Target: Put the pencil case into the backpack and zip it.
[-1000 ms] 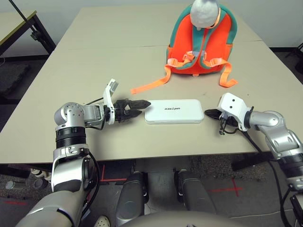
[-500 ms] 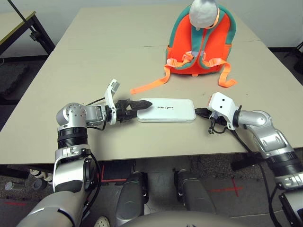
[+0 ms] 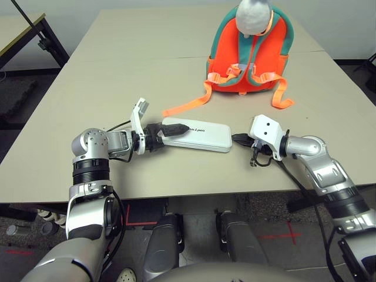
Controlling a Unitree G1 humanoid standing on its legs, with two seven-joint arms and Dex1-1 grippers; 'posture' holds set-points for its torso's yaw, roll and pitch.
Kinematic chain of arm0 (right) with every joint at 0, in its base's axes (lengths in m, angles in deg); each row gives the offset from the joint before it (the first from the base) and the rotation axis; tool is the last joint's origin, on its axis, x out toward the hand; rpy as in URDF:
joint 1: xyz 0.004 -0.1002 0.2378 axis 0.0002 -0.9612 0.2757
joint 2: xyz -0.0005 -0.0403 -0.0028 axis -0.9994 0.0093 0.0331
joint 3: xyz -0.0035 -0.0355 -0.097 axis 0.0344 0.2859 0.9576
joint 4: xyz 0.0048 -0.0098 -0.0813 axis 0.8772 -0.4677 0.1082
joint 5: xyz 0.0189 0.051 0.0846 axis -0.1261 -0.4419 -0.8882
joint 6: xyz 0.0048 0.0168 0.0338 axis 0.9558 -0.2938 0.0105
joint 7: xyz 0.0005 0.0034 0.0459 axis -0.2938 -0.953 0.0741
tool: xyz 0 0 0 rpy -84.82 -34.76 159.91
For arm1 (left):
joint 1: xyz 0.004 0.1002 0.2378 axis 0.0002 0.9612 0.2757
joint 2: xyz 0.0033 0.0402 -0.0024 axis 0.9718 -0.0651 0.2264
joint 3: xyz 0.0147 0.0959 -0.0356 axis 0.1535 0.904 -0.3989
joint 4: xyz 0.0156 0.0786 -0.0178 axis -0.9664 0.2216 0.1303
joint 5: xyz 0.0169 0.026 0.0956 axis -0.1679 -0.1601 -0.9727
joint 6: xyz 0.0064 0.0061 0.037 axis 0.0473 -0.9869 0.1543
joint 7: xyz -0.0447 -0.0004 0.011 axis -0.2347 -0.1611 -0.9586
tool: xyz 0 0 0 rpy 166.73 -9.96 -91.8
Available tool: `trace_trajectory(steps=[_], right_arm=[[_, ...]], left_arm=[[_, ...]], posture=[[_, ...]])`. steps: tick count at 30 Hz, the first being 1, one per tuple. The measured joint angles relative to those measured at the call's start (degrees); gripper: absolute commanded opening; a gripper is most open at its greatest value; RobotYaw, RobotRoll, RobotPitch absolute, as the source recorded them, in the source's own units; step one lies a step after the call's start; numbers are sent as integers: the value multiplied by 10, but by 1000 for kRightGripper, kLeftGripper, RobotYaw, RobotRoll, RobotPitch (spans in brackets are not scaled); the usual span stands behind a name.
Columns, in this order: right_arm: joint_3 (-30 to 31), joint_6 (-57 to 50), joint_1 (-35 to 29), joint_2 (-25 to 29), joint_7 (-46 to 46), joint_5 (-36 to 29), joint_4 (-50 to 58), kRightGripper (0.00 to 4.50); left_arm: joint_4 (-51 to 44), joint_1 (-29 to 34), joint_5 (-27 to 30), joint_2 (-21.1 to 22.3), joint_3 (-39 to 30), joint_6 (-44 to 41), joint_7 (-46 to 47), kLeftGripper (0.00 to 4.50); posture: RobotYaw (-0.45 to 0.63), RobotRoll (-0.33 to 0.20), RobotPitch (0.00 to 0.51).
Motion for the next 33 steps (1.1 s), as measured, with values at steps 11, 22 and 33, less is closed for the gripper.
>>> trace_trajectory(steps=[11, 22, 33], right_arm=[[0, 8, 0, 3, 0, 0, -3, 0], [-2, 22, 8, 6, -2, 0, -21, 0], [-2, 23, 7, 9, -7, 3, -22, 0]], left_arm=[[50, -13, -5, 26, -39, 40, 13, 3140], [22, -9, 8, 36, -39, 3, -15, 1333], [12, -9, 8, 22, -53, 11, -16, 1316]], posture=[[-69, 0, 135], [-71, 0, 136], [-76, 0, 136]])
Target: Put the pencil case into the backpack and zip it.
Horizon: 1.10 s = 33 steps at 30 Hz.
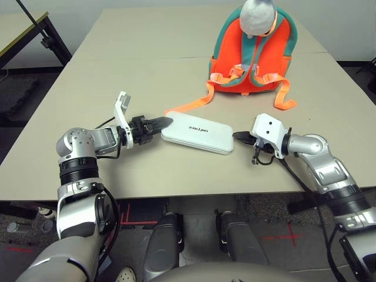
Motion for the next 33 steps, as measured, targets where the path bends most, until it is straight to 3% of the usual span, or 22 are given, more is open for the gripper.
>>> trace_trajectory(steps=[4, 7, 15, 17, 18, 28, 33], right_arm=[[0, 3, 0, 0, -2, 2, -1, 0], [0, 5, 0, 0, -6, 6, -2, 622], [2, 7, -1, 0, -10, 15, -15, 3669], [2, 8, -1, 0, -10, 15, -17, 4359], [2, 9, -1, 0, -10, 16, -17, 4500], [2, 9, 0, 0, -12, 20, -19, 4500], [2, 7, -2, 1, -20, 21, -20, 4500]], left_arm=[[-1, 0, 1, -6, -7, 11, -1, 1283], [-1, -5, 5, -15, -23, 26, 1, 1279], [-1, -29, 15, -18, -44, 33, 18, 1238], [0, -30, 16, -17, -52, 32, 22, 1237], [0, -31, 17, -16, -52, 28, 22, 1237], [-4, -31, 20, -22, -38, 6, 21, 1229], [-5, -46, 23, 5, -58, 22, 22, 1229]], posture=[[-75, 0, 135], [-69, 0, 135], [-66, 0, 136], [-67, 0, 136], [-67, 0, 136], [-78, 0, 139], [-69, 0, 141]])
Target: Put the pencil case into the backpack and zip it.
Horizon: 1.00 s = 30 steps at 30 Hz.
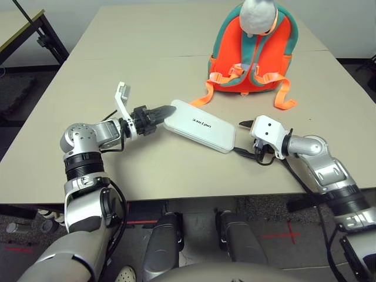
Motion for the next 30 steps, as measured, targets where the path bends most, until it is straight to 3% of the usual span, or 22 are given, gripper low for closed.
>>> trace_trajectory(steps=[4, 8, 16, 20, 30], right_arm=[[-5, -27, 12, -4, -30, 2, -10, 4500], [-49, -92, 30, -31, -76, -19, -23, 4500], [-191, -247, 96, -133, -188, -147, -21, 4500], [-244, -288, 129, -156, -233, -204, -14, 4500], [-273, -295, 197, -160, -279, -241, -40, 4500]], left_arm=[[-25, -24, 5, 20, -24, 37, 1, 1229], [-46, -35, 11, 26, -39, 92, 1, 1229], [-53, -50, 23, 32, -47, 175, 1, 1228], [-51, -68, 26, 32, -59, 228, 4, 1228], [-3, -104, 25, 37, -77, 360, 14, 1223]], posture=[[-63, 0, 141], [-60, 0, 140], [-63, 0, 139], [-65, 0, 138], [-67, 0, 134]])
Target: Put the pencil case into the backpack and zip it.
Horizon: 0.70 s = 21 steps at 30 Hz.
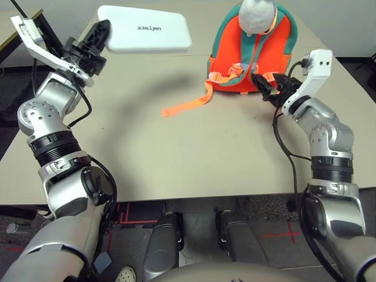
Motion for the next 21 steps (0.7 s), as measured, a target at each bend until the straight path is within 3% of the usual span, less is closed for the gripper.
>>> trace_trajectory(steps=[21], right_arm=[[29, 182, 150, -35, -3, 47, -322, 4500]], left_arm=[[26, 5, -13, 7, 46, 58, -12, 1222]], posture=[[-37, 0, 131]])
